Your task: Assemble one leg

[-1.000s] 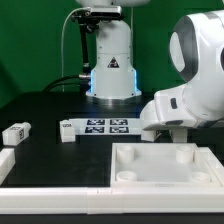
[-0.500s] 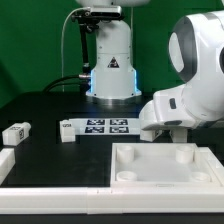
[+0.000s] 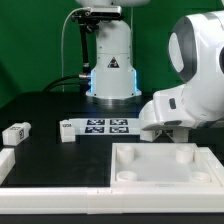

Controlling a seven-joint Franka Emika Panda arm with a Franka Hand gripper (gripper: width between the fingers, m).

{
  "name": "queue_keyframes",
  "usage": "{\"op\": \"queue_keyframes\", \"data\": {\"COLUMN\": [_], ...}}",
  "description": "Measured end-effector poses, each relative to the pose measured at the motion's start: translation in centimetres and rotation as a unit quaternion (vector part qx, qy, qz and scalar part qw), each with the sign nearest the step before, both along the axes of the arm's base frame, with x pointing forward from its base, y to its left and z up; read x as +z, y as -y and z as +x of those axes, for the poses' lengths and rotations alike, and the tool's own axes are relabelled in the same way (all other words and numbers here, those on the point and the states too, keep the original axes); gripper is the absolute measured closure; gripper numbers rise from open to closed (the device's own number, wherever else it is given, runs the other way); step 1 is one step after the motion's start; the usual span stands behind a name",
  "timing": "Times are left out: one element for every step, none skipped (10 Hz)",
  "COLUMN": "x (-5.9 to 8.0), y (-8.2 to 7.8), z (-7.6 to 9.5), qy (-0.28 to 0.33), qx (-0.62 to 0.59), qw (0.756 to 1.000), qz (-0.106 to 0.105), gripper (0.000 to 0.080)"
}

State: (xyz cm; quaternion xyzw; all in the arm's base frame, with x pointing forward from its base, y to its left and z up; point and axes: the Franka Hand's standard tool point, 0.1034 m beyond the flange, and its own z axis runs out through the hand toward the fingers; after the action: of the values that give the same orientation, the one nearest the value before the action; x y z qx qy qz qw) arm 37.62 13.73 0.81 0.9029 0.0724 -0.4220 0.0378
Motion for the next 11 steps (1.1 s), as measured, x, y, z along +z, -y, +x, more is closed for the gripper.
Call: {"op": "queue_keyframes", "data": {"x": [0.0,0.0,0.4,2.0,3.8,5.2,5.7,5.5,5.4,5.2,5.0], "y": [0.0,0.0,0.0,-0.1,-0.1,0.0,-0.1,-0.2,-0.1,-0.3,-0.6], "z": [0.0,0.0,0.0,0.2,0.5,0.9,1.4,1.5,1.4,1.8,2.9], "qy": [0.0,0.0,-0.004,-0.006,-0.007,-0.01,0.002,0.014,0.013,0.027,0.111], "qx": [0.0,0.0,0.001,0.004,0.005,0.007,0.007,0.006,0.006,0.005,0.001], "qw": [1.0,1.0,1.0,1.0,1.0,1.0,1.0,1.0,1.0,1.0,0.994], "qz": [0.0,0.0,-0.001,-0.003,-0.004,-0.005,-0.003,0.0,-0.001,0.003,0.02], "gripper": [0.0511,0.0511,0.0511,0.0511,0.0511,0.0511,0.0509,0.0509,0.0509,0.0509,0.0509]}}
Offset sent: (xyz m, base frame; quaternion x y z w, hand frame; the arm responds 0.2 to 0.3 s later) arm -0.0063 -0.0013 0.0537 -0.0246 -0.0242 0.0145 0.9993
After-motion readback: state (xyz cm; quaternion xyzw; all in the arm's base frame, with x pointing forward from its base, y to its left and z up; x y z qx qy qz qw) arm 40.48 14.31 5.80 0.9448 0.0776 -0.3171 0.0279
